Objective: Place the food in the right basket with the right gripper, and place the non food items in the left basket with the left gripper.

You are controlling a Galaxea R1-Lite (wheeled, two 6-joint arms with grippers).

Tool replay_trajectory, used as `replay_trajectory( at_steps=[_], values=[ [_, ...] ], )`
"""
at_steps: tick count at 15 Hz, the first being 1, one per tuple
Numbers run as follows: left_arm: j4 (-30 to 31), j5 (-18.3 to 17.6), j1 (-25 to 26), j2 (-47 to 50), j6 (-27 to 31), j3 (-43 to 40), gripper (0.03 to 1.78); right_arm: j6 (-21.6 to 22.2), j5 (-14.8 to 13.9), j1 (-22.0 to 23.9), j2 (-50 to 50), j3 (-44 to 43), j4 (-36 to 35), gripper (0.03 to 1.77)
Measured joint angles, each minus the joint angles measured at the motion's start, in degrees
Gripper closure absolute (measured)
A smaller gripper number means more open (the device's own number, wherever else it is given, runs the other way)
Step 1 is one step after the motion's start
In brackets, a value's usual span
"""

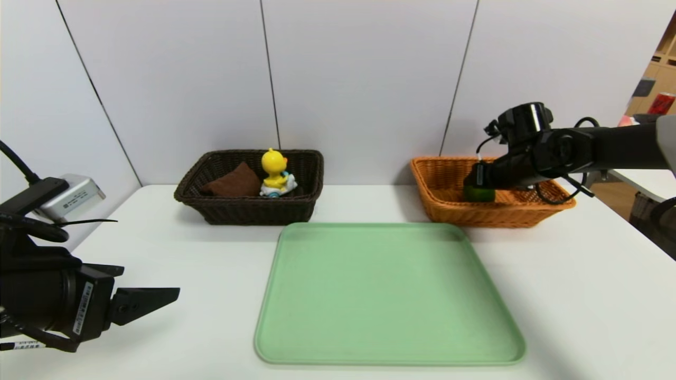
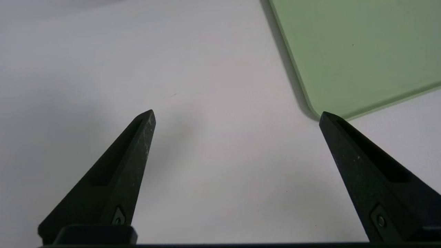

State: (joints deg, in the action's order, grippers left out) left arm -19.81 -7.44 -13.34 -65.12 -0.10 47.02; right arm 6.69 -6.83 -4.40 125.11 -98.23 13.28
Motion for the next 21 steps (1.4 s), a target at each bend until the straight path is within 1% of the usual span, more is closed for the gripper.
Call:
replay_trajectory(
  at_steps=[3,7,11,15,18,21],
  values=[
    [-0.02,0.0,0.0,0.0,-0.04,0.0,0.12,0.05,0.09,-0.02,1.02,-0.17,0.02,0.4],
    [0.02,0.05,0.02,0.02,0.02,0.17,0.12,0.22,0.13,0.02,0.57,-0.11,0.44,0.28],
    [0.9,0.02,0.06,0.68,0.1,1.27,0.12,0.2,0.24,-0.45,-4.06,0.0,1.38,0.2],
    [0.94,0.02,0.0,2.23,0.34,2.15,0.12,0.33,0.22,-0.87,-11.47,1.35,5.29,0.16],
    [0.85,0.24,-0.02,4.01,0.4,2.18,0.12,0.39,0.24,-1.4,-18.86,7.47,6.4,0.14],
    [0.0,0.3,-0.02,6.83,0.5,1.71,0.12,0.55,0.16,-3.1,-28.7,18.3,6.21,0.12]
  ],
)
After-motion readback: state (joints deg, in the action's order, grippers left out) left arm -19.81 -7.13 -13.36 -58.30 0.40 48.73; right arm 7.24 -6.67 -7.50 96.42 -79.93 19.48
